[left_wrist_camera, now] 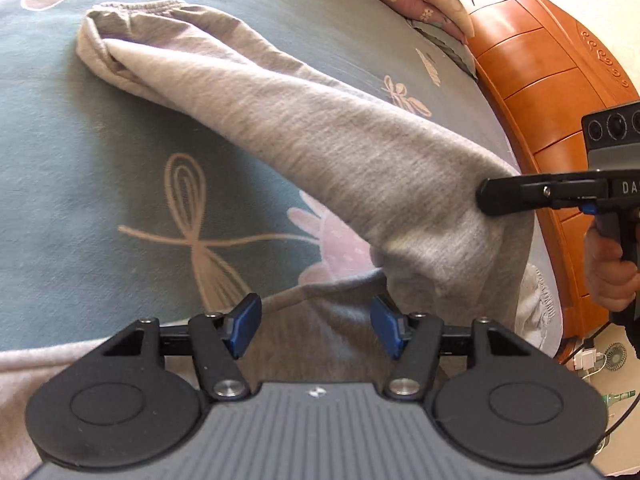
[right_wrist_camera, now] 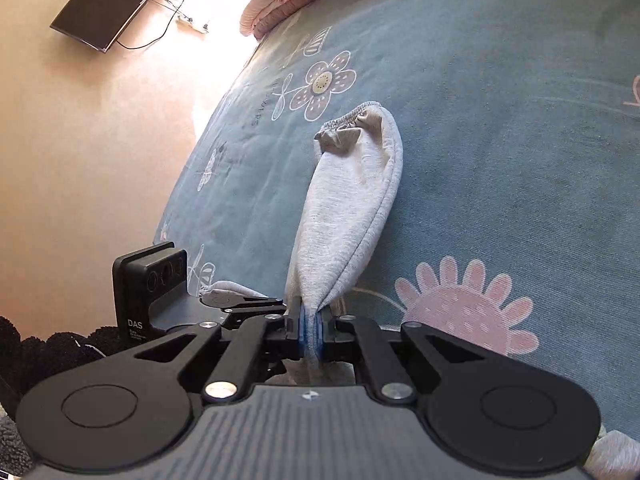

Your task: Fold clothes

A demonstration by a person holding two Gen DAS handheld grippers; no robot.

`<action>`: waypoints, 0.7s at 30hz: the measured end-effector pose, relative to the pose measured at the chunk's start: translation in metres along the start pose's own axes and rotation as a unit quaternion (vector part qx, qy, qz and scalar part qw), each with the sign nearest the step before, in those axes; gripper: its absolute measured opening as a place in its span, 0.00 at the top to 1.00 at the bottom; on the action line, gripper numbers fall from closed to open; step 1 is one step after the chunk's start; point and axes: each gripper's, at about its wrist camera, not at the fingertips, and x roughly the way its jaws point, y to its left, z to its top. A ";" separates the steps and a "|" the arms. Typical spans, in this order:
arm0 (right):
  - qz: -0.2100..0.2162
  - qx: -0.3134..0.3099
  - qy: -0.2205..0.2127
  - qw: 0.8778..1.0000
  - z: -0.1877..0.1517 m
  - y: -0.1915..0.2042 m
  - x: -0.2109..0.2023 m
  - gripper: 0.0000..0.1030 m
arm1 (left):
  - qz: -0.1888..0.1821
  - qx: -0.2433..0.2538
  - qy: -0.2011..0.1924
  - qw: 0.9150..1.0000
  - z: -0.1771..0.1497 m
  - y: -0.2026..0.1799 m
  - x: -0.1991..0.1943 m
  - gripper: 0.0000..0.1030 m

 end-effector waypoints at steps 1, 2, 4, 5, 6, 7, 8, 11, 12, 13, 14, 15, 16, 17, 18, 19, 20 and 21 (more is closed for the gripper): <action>0.004 -0.002 0.005 1.000 -0.003 0.002 0.004 0.93 | 0.012 -0.006 0.002 1.000 -0.005 0.004 -0.009 0.42; 0.008 -0.004 0.009 1.000 -0.005 0.004 0.008 0.93 | 0.025 -0.015 -0.003 1.000 -0.008 0.007 -0.018 0.42; 0.015 -0.008 0.018 1.000 -0.011 0.009 0.015 0.93 | 0.053 -0.033 -0.013 0.998 -0.014 0.015 -0.035 0.42; 0.019 -0.010 0.023 1.000 -0.013 0.011 0.019 0.93 | 0.066 -0.042 -0.018 0.997 -0.017 0.019 -0.044 0.42; 0.023 -0.011 0.027 0.999 -0.016 0.013 0.023 0.93 | 0.080 -0.051 -0.024 0.995 -0.021 0.023 -0.053 0.42; 0.027 -0.013 0.032 0.999 -0.019 0.015 0.027 0.93 | 0.092 -0.062 -0.030 0.993 -0.024 0.028 -0.062 0.42; 0.029 -0.022 0.038 0.999 -0.022 0.020 0.032 0.93 | 0.101 -0.071 -0.038 0.992 -0.024 0.031 -0.068 0.42; 0.046 -0.041 0.066 0.996 -0.035 0.036 0.052 0.93 | 0.117 -0.086 -0.055 0.988 -0.028 0.040 -0.083 0.42; 0.054 -0.046 0.079 0.994 -0.040 0.041 0.061 0.93 | 0.121 -0.089 -0.057 0.987 -0.028 0.042 -0.085 0.42; 0.055 -0.052 0.093 0.993 -0.046 0.044 0.070 0.92 | 0.125 -0.091 -0.059 0.986 -0.027 0.044 -0.086 0.42; 0.046 -0.063 0.104 0.992 -0.052 0.047 0.079 0.92 | 0.129 -0.093 -0.062 0.985 -0.027 0.045 -0.087 0.42; 0.034 -0.076 0.112 0.990 -0.058 0.050 0.087 0.92 | 0.132 -0.096 -0.064 0.984 -0.027 0.047 -0.088 0.42; 0.020 -0.086 0.115 0.989 -0.062 0.051 0.096 0.92 | 0.132 -0.098 -0.065 0.984 -0.027 0.049 -0.087 0.42; 0.004 -0.095 0.117 0.989 -0.066 0.051 0.104 0.89 | 0.132 -0.099 -0.066 0.984 -0.026 0.049 -0.085 0.42; -0.013 -0.096 0.119 0.988 -0.071 0.050 0.113 0.88 | 0.131 -0.100 -0.066 0.984 -0.025 0.048 -0.083 0.42; -0.024 -0.096 0.121 0.988 -0.074 0.049 0.119 0.83 | 0.131 -0.100 -0.066 0.984 -0.024 0.046 -0.081 0.42; -0.034 -0.097 0.122 0.987 -0.077 0.050 0.124 0.80 | 0.130 -0.097 -0.065 0.985 -0.023 0.044 -0.080 0.42; -0.040 -0.102 0.122 0.986 -0.079 0.052 0.126 0.80 | 0.129 -0.093 -0.064 0.985 -0.022 0.042 -0.079 0.42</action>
